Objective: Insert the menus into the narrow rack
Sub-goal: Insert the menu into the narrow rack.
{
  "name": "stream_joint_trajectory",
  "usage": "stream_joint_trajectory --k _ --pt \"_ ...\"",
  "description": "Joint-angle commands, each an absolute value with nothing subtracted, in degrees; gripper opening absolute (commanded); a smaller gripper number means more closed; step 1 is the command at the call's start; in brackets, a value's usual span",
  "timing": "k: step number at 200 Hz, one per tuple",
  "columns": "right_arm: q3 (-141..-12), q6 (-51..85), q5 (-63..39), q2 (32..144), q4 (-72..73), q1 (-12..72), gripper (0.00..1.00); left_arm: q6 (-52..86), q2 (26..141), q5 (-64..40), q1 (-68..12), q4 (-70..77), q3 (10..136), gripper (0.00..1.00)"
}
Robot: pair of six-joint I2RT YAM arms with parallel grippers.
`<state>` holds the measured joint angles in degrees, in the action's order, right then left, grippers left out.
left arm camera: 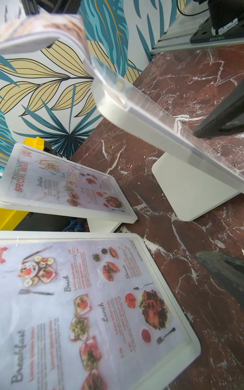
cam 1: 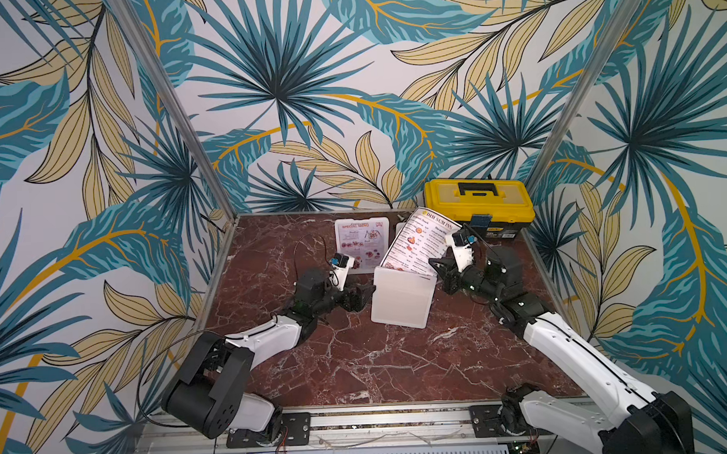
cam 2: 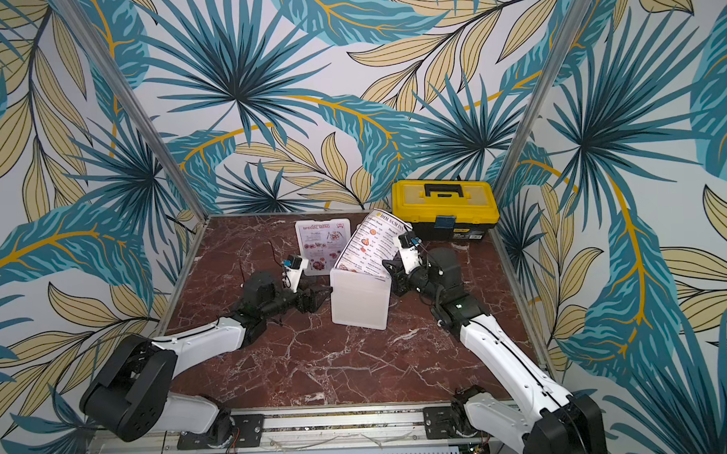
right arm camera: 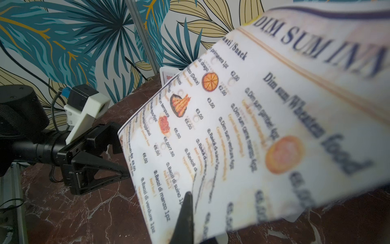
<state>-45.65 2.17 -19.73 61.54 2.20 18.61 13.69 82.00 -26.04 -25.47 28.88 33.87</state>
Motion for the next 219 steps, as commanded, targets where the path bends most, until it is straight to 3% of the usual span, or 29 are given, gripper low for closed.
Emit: stream_joint_trajectory --k 1,130,219 --pt "-47.38 3.59 -19.70 63.09 1.40 18.37 0.00 12.66 82.36 -25.31 -25.66 29.36 34.89 0.84" --pt "-51.31 -0.03 -15.22 63.81 -4.60 18.36 0.00 12.04 82.18 -22.89 -25.58 29.36 35.22 0.82" --pt "-56.11 -4.55 -20.90 67.37 -10.88 18.46 0.00 12.48 78.80 -23.98 -25.52 29.36 34.24 0.83"
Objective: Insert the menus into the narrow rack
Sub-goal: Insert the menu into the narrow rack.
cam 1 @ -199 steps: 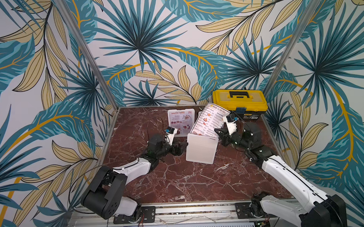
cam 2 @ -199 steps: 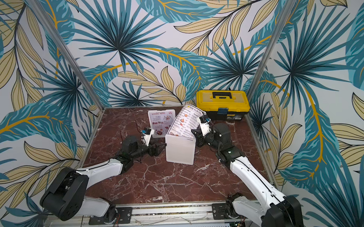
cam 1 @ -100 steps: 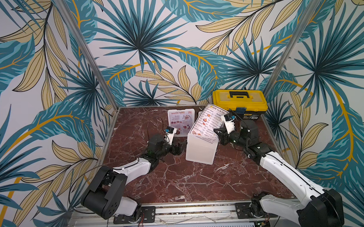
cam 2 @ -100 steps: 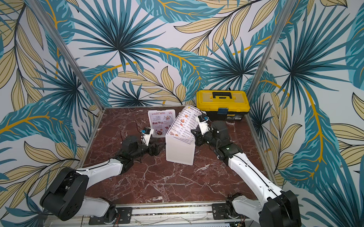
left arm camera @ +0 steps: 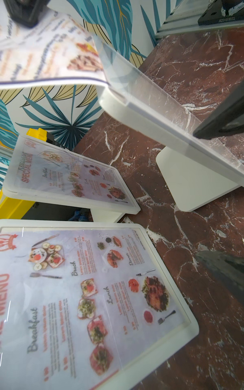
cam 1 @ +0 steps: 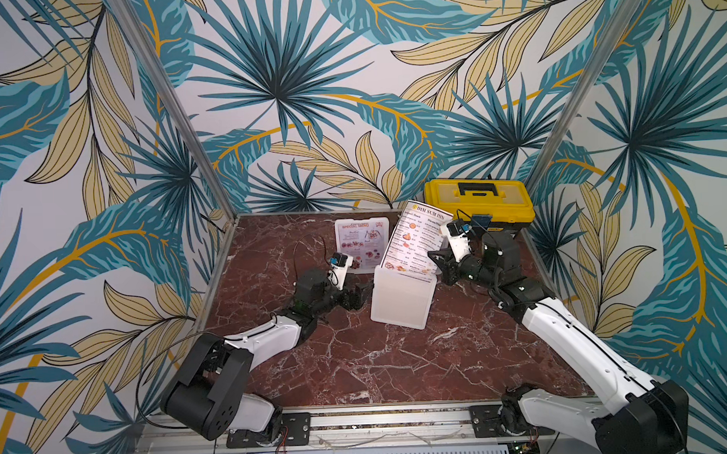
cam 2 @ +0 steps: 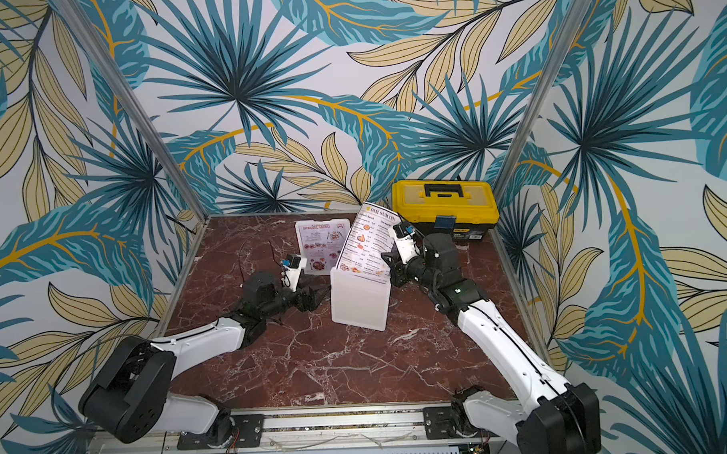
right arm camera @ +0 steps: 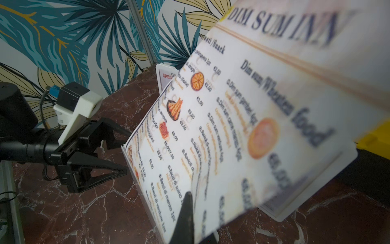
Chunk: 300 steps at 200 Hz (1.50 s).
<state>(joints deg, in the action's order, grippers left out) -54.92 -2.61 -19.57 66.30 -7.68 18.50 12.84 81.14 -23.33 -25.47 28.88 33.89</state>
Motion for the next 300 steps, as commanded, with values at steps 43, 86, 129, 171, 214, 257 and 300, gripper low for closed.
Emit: stream_joint_trajectory --k 43,86,129,171,214,257,300 --pt "-57.81 -5.52 -21.12 68.70 -11.94 18.53 0.00 12.57 78.66 -24.22 -25.44 29.33 34.08 0.83" --pt "-59.65 -7.09 -21.61 69.61 -15.96 19.14 0.00 12.74 78.05 -24.47 -25.32 29.36 33.84 0.83" --pt "-59.60 -9.19 -21.14 68.79 -17.40 19.16 0.00 12.83 77.66 -25.00 -25.34 29.36 33.85 0.83" --pt "-60.64 -9.79 -22.85 70.39 -18.61 19.16 0.00 12.66 76.38 -24.59 -24.96 29.36 32.79 0.83" --pt "-58.55 -6.51 -25.67 69.29 -13.08 19.16 0.46 12.70 76.29 -24.73 -24.84 29.36 32.54 0.83" --pt "-57.27 -1.74 -27.76 68.37 -3.72 19.16 0.57 12.48 76.29 -25.12 -24.78 29.35 32.61 0.83" --pt "-56.40 1.56 -27.04 67.20 0.04 19.07 0.56 12.17 75.89 -25.35 -24.74 29.36 32.44 0.83"
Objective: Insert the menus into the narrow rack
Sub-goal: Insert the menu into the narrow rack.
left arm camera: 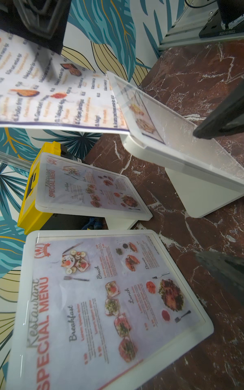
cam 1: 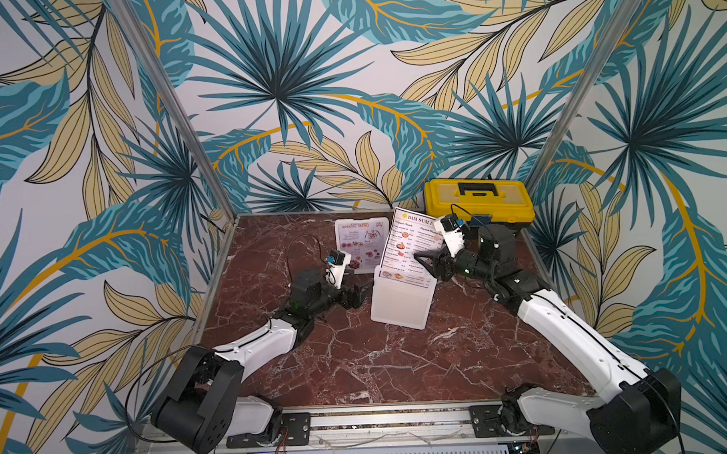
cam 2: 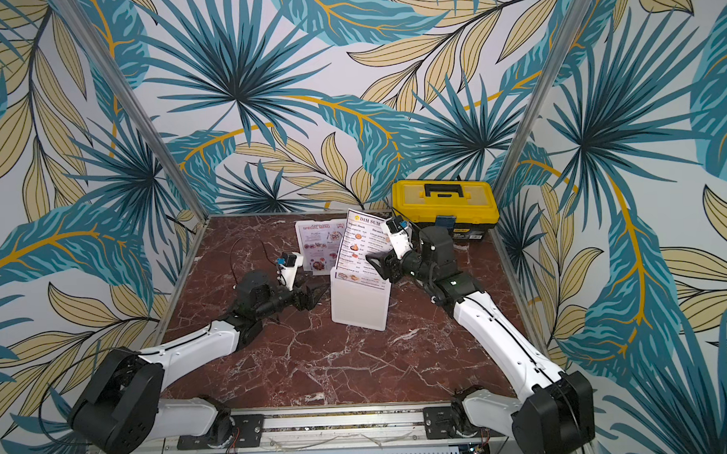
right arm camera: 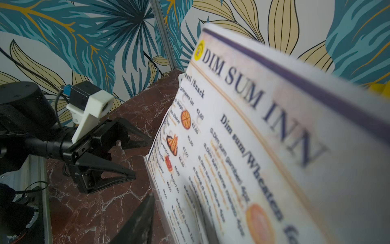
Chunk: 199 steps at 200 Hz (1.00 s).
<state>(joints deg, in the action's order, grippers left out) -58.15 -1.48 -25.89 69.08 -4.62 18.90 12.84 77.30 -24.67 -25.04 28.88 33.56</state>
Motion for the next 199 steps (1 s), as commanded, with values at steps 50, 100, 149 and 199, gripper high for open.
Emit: stream_joint_trajectory --k 50,100,149,199 --pt "-56.68 0.60 -28.15 67.24 -0.45 19.07 0.03 12.04 74.98 -25.36 -24.68 29.36 31.82 0.83" --pt "-54.28 -1.50 -29.38 66.44 0.23 18.90 0.00 12.22 73.44 -26.00 -24.27 29.35 31.20 0.83" --pt "-50.36 -0.39 -30.93 67.50 4.49 18.90 0.00 11.91 72.70 -26.52 -24.23 29.36 30.68 0.83" --pt "-48.30 2.33 -29.47 67.04 7.92 18.83 0.23 11.64 70.50 -27.16 -23.79 29.36 29.48 0.84"
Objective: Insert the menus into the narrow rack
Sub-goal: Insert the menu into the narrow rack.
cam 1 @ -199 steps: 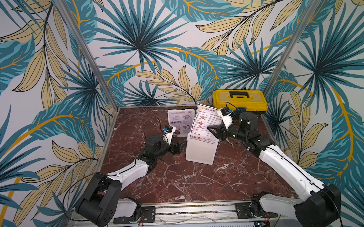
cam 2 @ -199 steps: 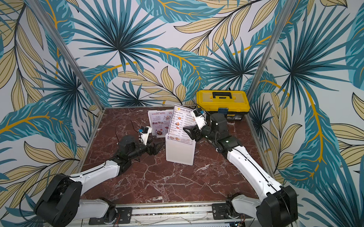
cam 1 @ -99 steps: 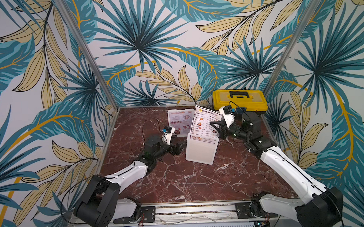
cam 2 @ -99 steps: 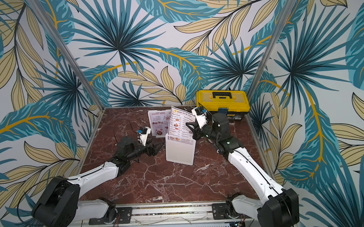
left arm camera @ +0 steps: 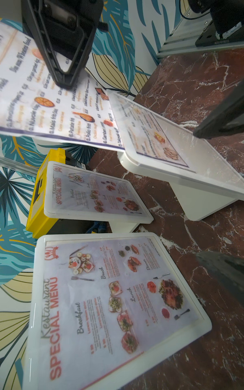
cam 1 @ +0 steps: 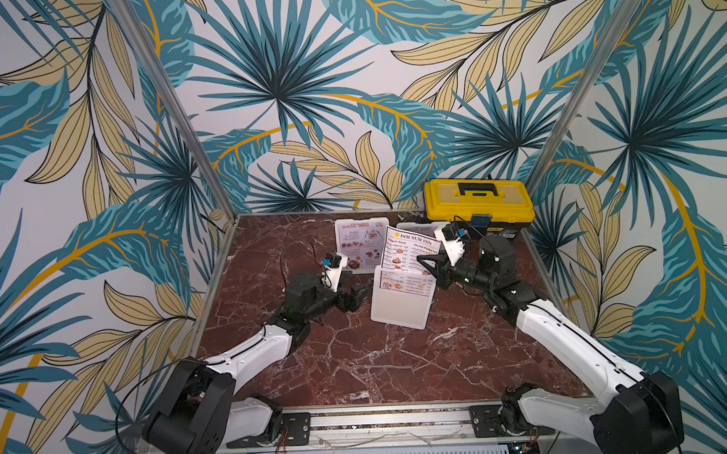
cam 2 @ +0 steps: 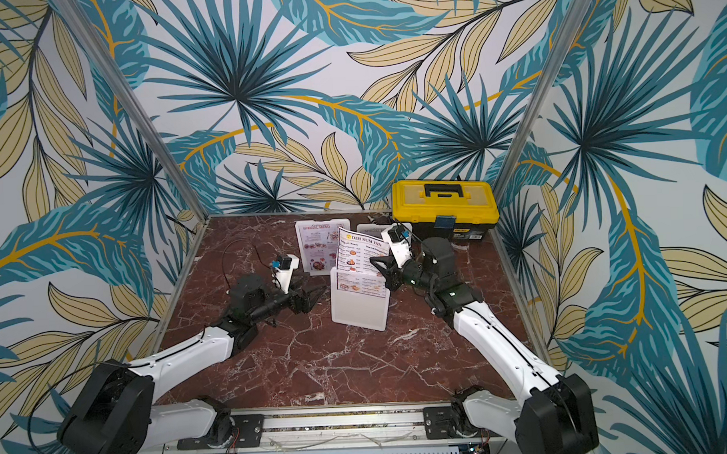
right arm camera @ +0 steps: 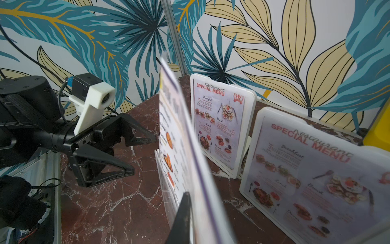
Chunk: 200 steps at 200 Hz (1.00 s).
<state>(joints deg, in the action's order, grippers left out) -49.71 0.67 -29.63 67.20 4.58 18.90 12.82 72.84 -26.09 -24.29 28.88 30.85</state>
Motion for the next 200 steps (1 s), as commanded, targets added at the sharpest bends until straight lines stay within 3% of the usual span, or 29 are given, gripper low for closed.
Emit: stream_joint_trajectory --k 1,15,55,87,119,180,200 --pt "-48.28 2.39 -29.46 67.01 7.92 18.82 0.23 11.57 70.41 -27.11 -23.72 29.36 29.42 0.84" --pt "-48.57 3.43 -28.05 66.41 8.51 18.81 0.29 10.99 68.40 -26.73 -23.15 29.35 28.30 0.84" --pt "-50.01 5.81 -27.33 65.70 9.70 18.46 0.29 11.47 63.91 -28.82 -21.03 29.36 25.56 0.88" --pt "-49.67 5.93 -29.12 66.77 10.49 18.46 0.09 11.43 64.25 -29.09 -20.98 29.36 25.71 0.88" --pt "-46.20 6.21 -30.83 66.89 14.33 18.46 0.00 11.60 64.25 -29.36 -20.92 29.36 25.58 0.88" --pt "-41.59 7.82 -31.75 66.09 18.44 18.41 0.00 11.25 64.41 -28.83 -20.99 29.36 25.66 0.88" --pt "-41.72 7.98 -31.05 66.61 18.97 18.46 0.08 11.25 64.77 -28.75 -20.92 29.34 25.92 0.88"
